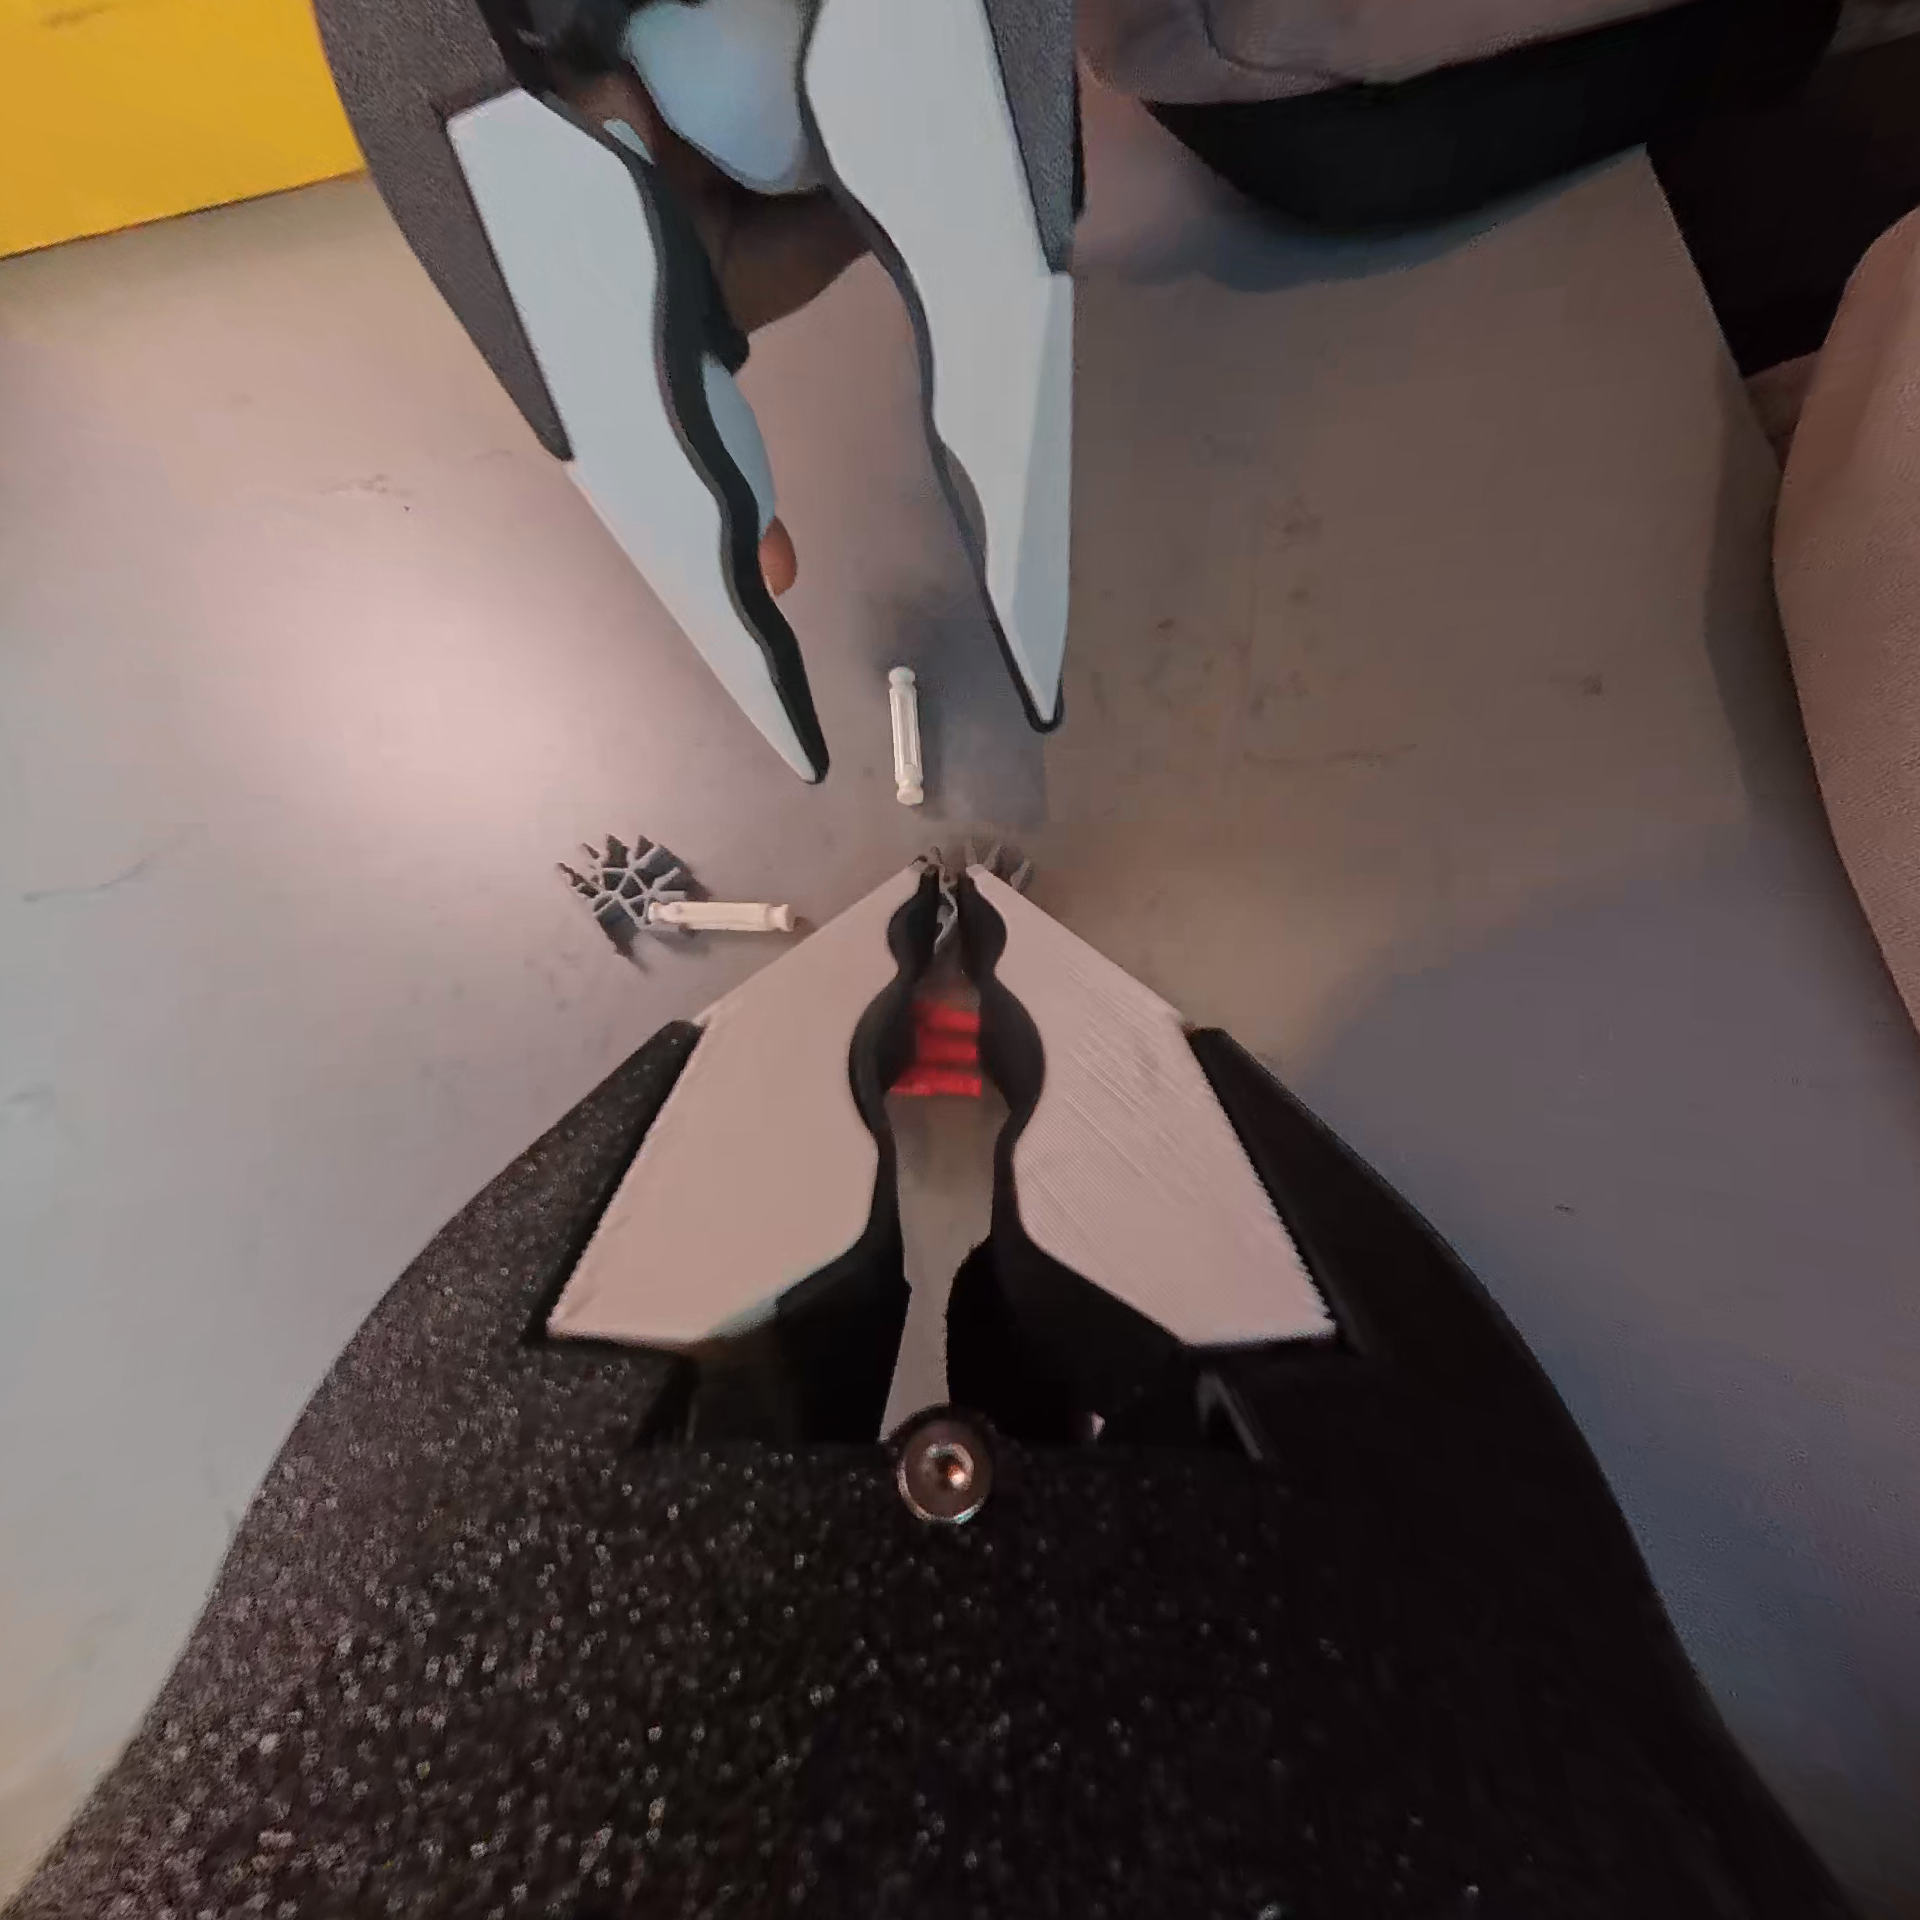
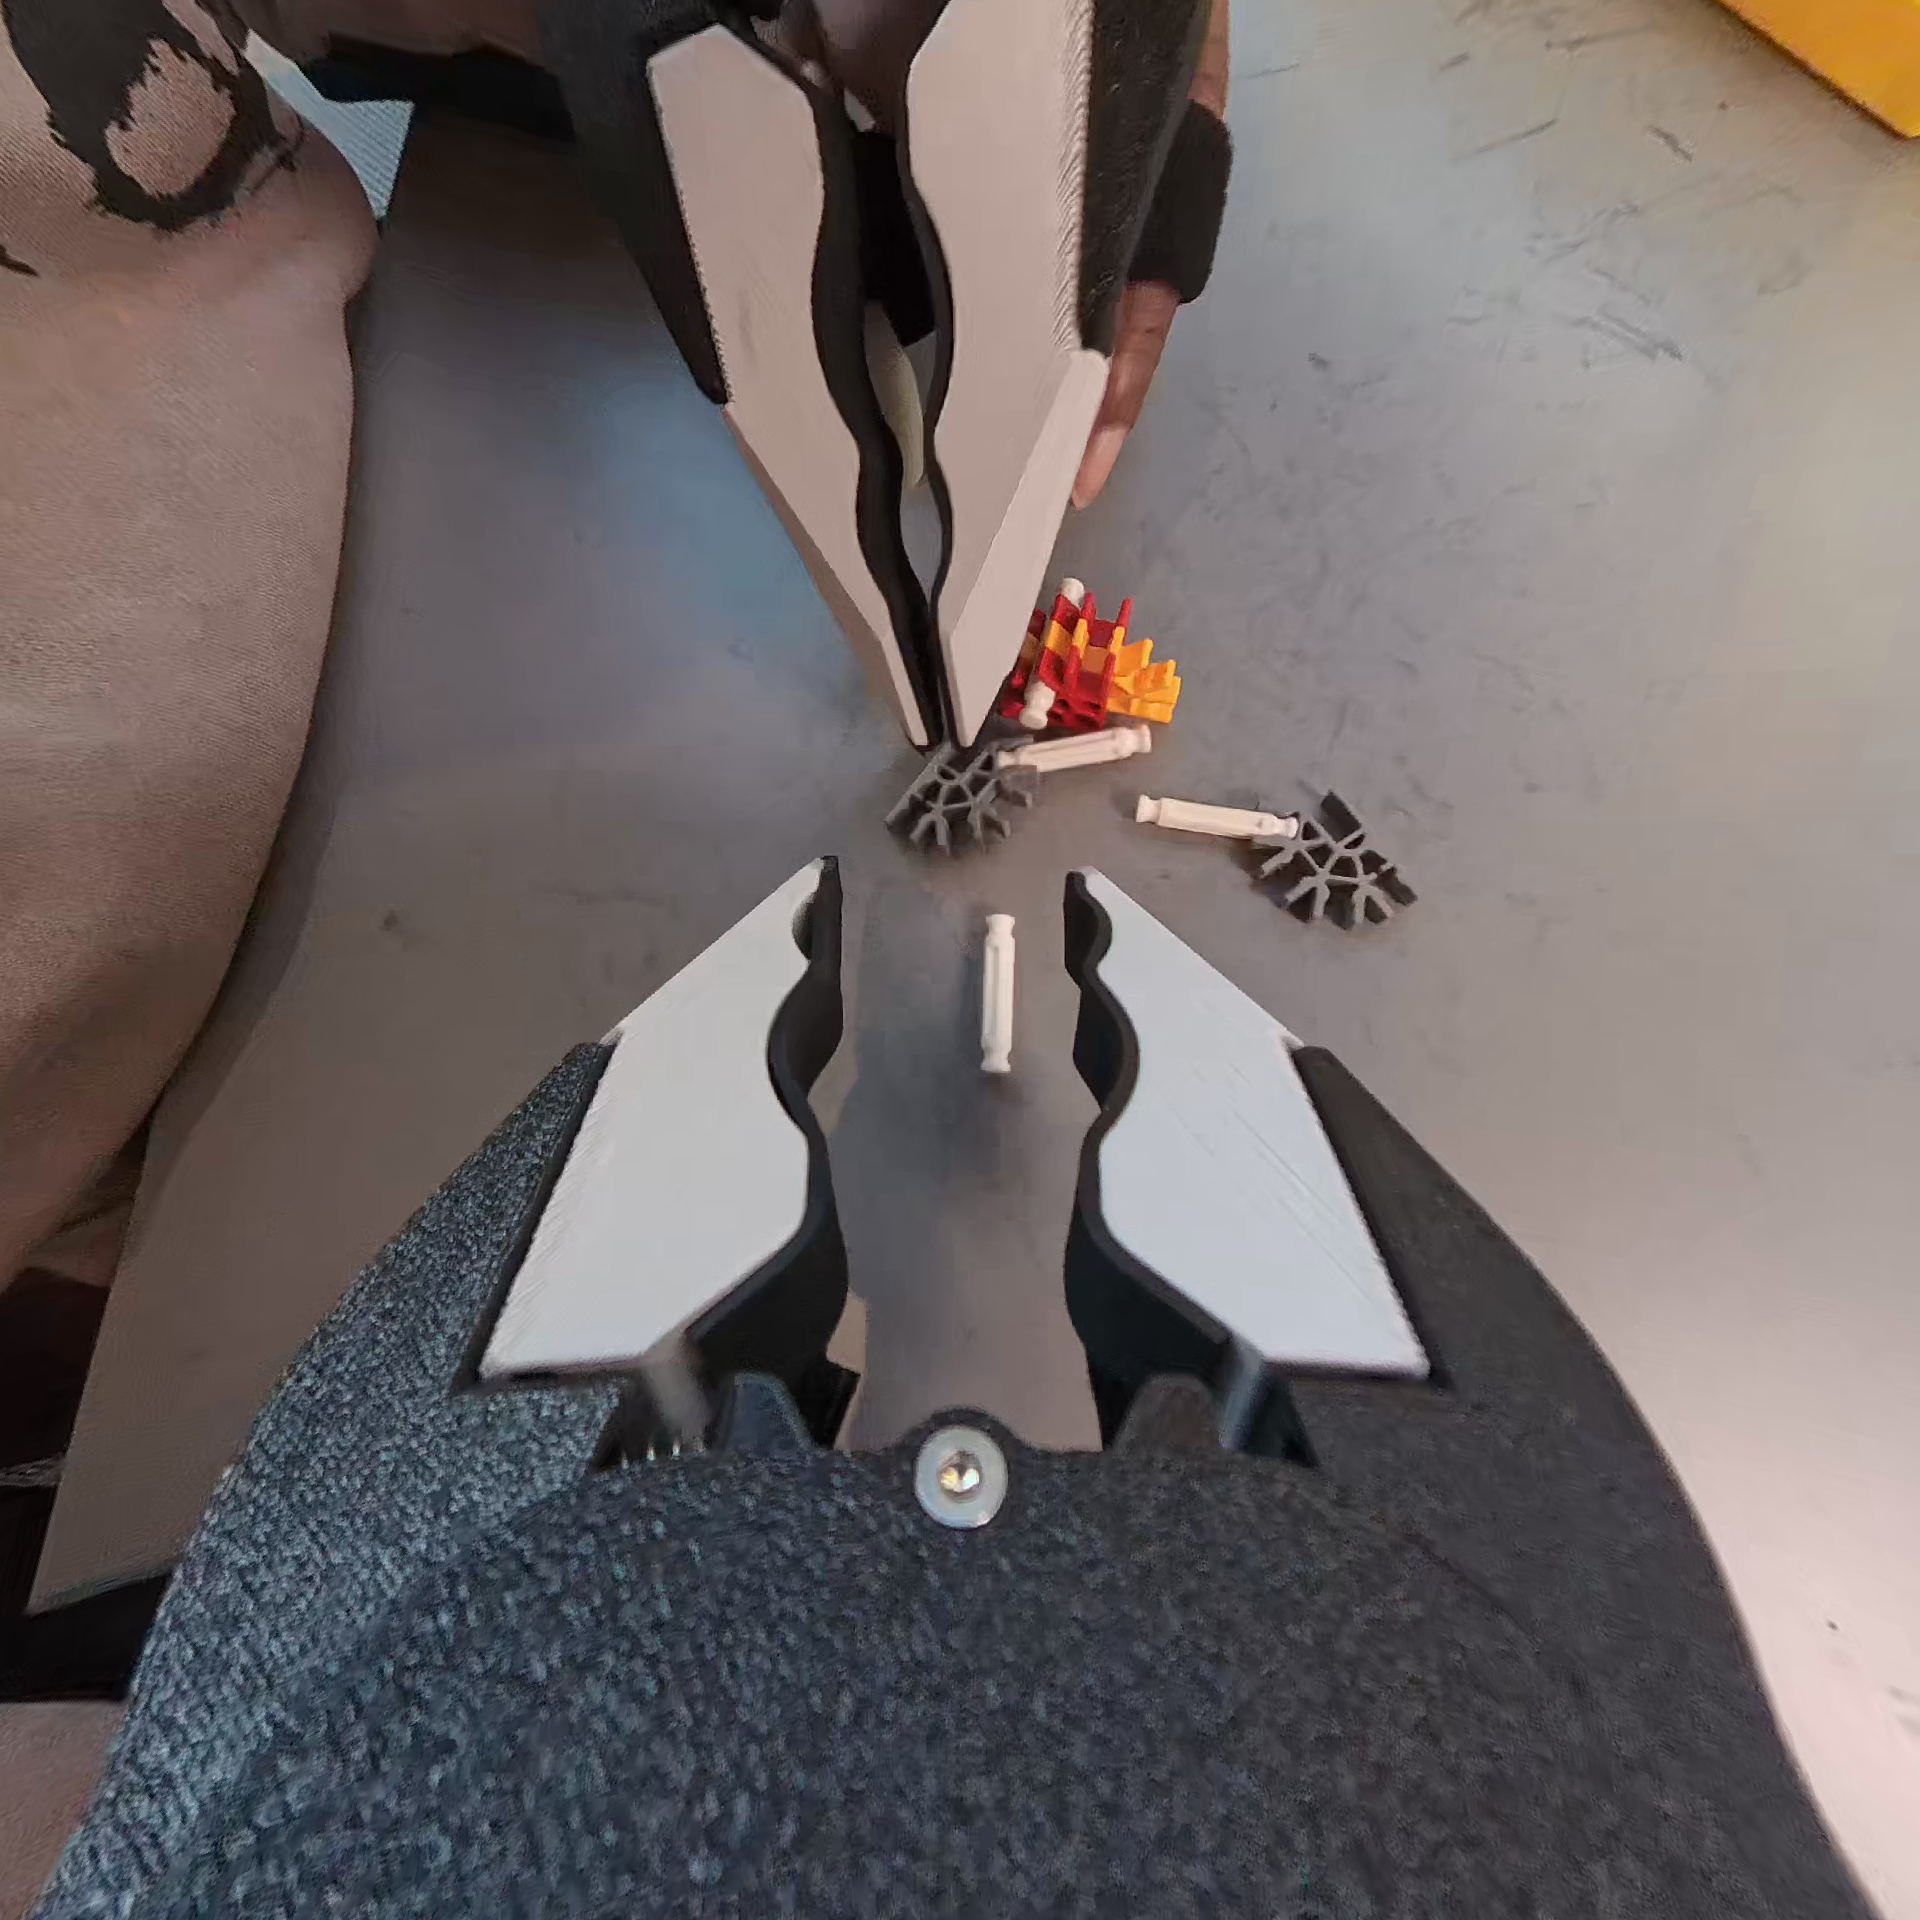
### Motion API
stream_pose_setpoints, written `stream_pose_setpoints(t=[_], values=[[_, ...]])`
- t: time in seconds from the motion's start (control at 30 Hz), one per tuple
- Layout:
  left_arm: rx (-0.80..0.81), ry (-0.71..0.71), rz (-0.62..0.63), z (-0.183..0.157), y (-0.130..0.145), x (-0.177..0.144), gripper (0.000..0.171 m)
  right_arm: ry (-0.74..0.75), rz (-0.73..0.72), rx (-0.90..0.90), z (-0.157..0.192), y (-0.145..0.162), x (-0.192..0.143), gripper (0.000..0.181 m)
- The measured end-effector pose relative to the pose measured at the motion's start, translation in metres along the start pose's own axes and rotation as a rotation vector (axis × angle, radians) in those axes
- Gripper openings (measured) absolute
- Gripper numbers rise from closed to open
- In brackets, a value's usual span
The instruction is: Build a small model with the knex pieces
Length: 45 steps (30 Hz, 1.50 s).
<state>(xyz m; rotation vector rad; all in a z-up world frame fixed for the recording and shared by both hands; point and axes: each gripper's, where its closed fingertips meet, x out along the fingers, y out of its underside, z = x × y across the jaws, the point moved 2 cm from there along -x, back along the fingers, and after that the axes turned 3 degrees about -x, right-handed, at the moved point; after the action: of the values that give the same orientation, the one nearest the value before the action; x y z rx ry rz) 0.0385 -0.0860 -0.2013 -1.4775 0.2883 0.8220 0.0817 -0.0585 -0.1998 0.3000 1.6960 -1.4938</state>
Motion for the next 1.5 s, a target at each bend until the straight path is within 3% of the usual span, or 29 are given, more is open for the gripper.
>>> stream_pose_setpoints(t=[0.17, 0.4, 0.5, 0.73, 0.9, 0.97, 1.03, 1.2, 1.33, 1.5], values=[[-0.019, -0.012, -0.003, 0.006, 0.002, -0.005, 0.001, 0.088, 0.120, -0.026, -0.002, 0.000, 0.025, 0.044], [-0.084, -0.044, -0.028, 0.022, 0.004, -0.023, 0.017, 0.179, 0.199, 0.041, 0.000, -0.007, 0.037, 0.040], [-0.111, -0.033, -0.063, 0.023, 0.002, -0.026, 0.019, 0.169, 0.209, 0.034, 0.003, -0.007, 0.037, 0.028], [-0.179, 0.075, -0.101, 0.009, -0.002, -0.014, 0.032, 0.122, 0.182, -0.028, 0.004, -0.004, 0.024, 0.026], [-0.126, 0.128, -0.075, -0.008, -0.006, -0.007, 0.044, 0.013, 0.095, -0.145, 0.027, -0.017, 0.018, 0.026], [-0.101, 0.143, -0.045, -0.014, -0.004, -0.004, 0.043, -0.008, 0.061, -0.183, 0.033, -0.023, 0.017, 0.025], [-0.088, 0.173, -0.021, -0.020, -0.001, -0.004, 0.034, 0.003, 0.000, -0.212, 0.033, -0.031, 0.012, 0.000], [-0.096, 0.216, -0.032, -0.025, -0.001, -0.005, 0.006, 0.000, -0.069, -0.193, 0.031, -0.037, -0.001, 0.000], [-0.091, 0.212, 0.000, -0.025, 0.004, -0.002, 0.006, 0.008, -0.006, -0.156, 0.023, -0.022, 0.005, 0.002], [-0.113, 0.167, -0.016, -0.015, 0.004, -0.003, 0.017, 0.020, 0.046, -0.104, 0.013, -0.008, 0.008, 0.025]])
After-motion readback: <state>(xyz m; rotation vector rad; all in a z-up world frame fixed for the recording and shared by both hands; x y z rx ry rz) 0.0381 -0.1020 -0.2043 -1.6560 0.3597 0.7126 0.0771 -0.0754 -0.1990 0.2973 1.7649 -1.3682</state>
